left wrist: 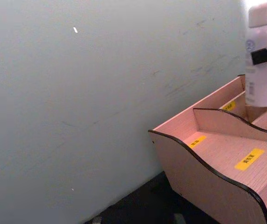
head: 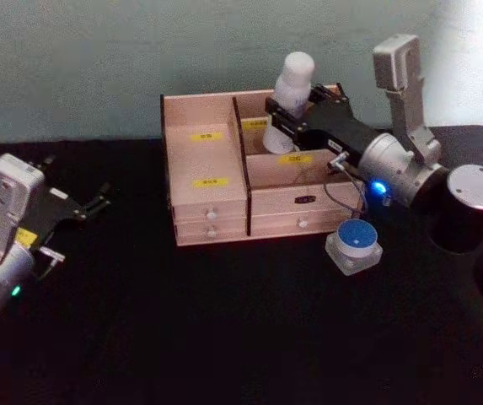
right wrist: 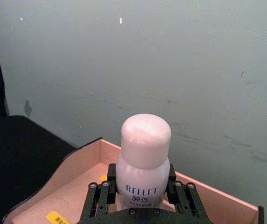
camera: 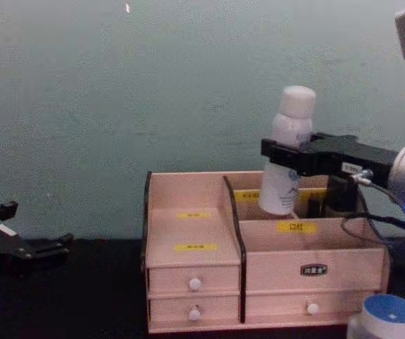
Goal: Pick up the facial cleanser and watermelon frost from the table and place them into the tiered storage box.
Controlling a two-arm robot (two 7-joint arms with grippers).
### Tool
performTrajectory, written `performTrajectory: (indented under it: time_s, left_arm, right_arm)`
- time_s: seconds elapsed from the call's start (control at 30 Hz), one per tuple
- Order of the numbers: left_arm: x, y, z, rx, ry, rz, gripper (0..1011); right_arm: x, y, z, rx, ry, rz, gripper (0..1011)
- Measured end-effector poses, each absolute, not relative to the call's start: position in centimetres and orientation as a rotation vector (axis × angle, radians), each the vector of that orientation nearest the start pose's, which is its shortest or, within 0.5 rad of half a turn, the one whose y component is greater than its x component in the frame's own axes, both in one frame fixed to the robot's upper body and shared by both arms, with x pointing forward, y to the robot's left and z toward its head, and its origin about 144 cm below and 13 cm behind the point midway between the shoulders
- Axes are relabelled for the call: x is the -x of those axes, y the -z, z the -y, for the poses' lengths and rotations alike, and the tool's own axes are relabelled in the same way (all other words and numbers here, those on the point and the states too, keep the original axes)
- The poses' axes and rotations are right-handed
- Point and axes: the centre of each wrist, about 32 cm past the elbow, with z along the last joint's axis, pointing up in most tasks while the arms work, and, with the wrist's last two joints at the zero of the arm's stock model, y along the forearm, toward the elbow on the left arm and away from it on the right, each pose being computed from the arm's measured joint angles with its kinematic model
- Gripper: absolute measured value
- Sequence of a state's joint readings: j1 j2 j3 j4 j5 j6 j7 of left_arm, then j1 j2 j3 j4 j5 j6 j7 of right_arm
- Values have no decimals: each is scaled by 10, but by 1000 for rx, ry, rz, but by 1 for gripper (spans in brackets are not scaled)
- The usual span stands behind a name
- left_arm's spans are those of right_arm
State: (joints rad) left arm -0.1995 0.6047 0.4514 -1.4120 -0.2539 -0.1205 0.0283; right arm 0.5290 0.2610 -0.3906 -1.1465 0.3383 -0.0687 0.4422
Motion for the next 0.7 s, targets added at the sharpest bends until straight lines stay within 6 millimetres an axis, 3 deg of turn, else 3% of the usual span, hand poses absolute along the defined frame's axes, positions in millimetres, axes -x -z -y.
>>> performTrajectory:
  time_s: [0.7]
  left_arm:
    - [-489,-1140,-310,-304,-1248,285,1001]
  right_arm:
    - [-616,-1190,218,33,900,94,591]
